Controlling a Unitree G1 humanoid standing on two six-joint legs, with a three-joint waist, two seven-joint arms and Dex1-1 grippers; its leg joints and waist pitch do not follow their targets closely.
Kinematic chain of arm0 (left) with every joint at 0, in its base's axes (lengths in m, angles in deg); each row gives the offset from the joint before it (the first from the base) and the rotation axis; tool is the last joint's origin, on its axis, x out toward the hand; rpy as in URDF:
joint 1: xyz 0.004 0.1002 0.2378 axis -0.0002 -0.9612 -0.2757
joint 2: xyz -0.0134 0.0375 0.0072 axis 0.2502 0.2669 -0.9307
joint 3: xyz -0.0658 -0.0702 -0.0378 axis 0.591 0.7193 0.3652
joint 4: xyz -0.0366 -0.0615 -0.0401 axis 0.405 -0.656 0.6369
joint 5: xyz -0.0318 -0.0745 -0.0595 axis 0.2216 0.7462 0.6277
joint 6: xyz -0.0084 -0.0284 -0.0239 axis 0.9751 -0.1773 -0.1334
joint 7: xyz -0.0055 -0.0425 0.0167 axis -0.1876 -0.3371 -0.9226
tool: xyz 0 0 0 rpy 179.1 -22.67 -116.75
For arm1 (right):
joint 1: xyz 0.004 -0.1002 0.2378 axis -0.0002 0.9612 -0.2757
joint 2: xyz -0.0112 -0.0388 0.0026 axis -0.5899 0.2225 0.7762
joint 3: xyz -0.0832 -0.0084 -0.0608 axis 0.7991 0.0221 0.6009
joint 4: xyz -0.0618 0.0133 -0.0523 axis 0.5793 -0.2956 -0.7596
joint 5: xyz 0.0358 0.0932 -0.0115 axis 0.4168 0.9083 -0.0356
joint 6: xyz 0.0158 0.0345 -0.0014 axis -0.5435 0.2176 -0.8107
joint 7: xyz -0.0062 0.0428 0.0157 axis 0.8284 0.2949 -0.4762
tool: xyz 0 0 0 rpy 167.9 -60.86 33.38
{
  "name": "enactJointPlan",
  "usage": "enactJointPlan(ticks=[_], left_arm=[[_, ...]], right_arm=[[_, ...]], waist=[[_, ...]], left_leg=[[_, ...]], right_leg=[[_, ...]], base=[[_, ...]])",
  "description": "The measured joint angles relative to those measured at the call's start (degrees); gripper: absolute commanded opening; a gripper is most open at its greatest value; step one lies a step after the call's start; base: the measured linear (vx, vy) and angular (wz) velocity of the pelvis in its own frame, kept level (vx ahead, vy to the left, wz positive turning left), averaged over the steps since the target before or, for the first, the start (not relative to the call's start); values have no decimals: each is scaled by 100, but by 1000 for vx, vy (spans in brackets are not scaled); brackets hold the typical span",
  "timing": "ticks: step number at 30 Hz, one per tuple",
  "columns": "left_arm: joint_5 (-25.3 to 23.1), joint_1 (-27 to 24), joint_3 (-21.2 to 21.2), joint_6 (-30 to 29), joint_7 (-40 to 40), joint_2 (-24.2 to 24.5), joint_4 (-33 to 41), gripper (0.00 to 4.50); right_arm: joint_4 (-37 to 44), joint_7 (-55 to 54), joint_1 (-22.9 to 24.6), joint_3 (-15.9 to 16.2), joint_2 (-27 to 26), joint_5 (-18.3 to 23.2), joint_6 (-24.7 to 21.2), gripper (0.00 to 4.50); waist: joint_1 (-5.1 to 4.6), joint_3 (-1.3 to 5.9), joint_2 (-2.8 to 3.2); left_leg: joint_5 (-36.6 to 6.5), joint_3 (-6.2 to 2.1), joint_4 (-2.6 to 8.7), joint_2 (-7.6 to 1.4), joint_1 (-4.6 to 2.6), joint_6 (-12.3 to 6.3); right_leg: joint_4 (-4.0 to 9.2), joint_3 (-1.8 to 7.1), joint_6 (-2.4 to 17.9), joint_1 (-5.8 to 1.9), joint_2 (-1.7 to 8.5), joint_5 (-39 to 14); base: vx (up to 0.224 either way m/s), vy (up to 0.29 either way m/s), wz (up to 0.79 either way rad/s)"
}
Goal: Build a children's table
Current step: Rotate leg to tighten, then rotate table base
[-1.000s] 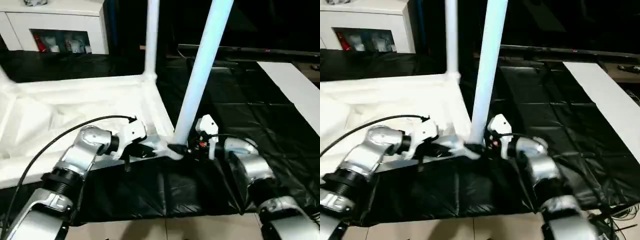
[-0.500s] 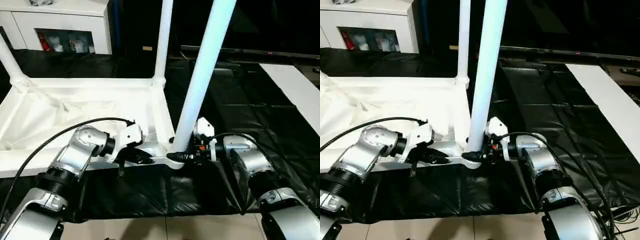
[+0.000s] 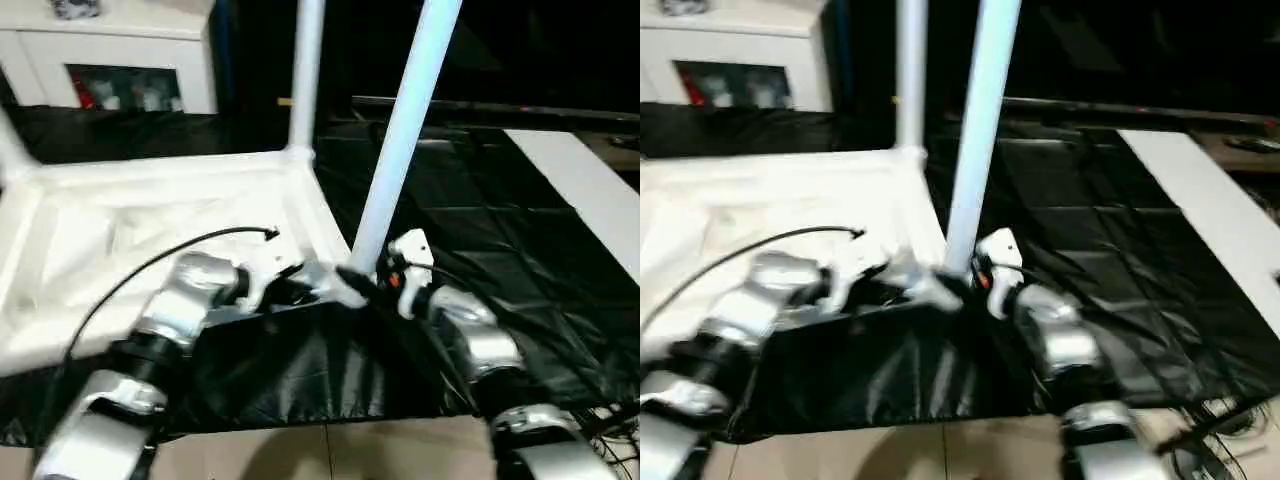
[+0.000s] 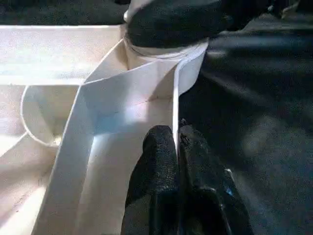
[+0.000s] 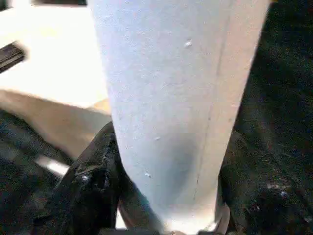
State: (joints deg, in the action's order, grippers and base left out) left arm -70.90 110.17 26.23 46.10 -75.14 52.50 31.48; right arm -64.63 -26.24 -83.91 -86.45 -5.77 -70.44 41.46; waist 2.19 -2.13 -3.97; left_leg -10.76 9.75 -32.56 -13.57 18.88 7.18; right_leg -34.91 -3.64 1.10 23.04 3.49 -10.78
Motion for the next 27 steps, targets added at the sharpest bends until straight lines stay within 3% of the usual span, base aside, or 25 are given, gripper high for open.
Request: enactJointPlan(ticks=[5, 12, 17, 25, 26, 27], left_arm=[[-39, 84, -17, -16, 146, -118, -98, 0], [-40, 91, -81, 194, 88, -157, -98, 0], [-39, 91, -133, 306, 39, -199, -99, 0], [-24, 90, -108, 698, 122, -233, -250, 0], [-19, 90, -98, 699, 113, -229, -252, 28], [1, 90, -91, 696, 74, -215, -252, 28]], right_arm=[[36, -798, -67, -116, -309, -127, 139, 247], [332, -298, 37, -13, -31, -129, 1, 326], [898, 666, 375, 366, 693, -202, -64, 344], [1830, 2436, 989, 330, 2015, 279, -405, 344], [1911, 2673, 1041, 341, 2174, 344, -474, 351], [1989, 2804, 1076, 340, 2290, 385, -531, 351]], waist=[[-18, 0, 6], [51, -4, 23], [139, -4, 41], [185, -11, 54], [178, -13, 50], [166, -14, 51]], left_leg=[[0, -13, 1, 16, 11, 0], [0, -8, 6, 14, 18, -1], [0, -4, 33, 14, 22, -1], [2, -2, 36, 10, 56, -3], [2, -2, 32, 6, 59, -4], [2, -2, 27, 6, 63, -4]], right_leg=[[5, -4, -3, 11, 0, -1], [3, 13, -11, 8, 3, 7], [-1, 13, -23, 2, 0, 3], [-4, 8, -41, 3, -3, -8], [-4, 5, -41, 5, -3, -7], [-4, 4, -42, 7, -3, -7]], base=[[0, 0, 0], [0, 0, 0], [0, 0, 0], [0, 0, 0], [0, 0, 0], [0, 0, 0]])
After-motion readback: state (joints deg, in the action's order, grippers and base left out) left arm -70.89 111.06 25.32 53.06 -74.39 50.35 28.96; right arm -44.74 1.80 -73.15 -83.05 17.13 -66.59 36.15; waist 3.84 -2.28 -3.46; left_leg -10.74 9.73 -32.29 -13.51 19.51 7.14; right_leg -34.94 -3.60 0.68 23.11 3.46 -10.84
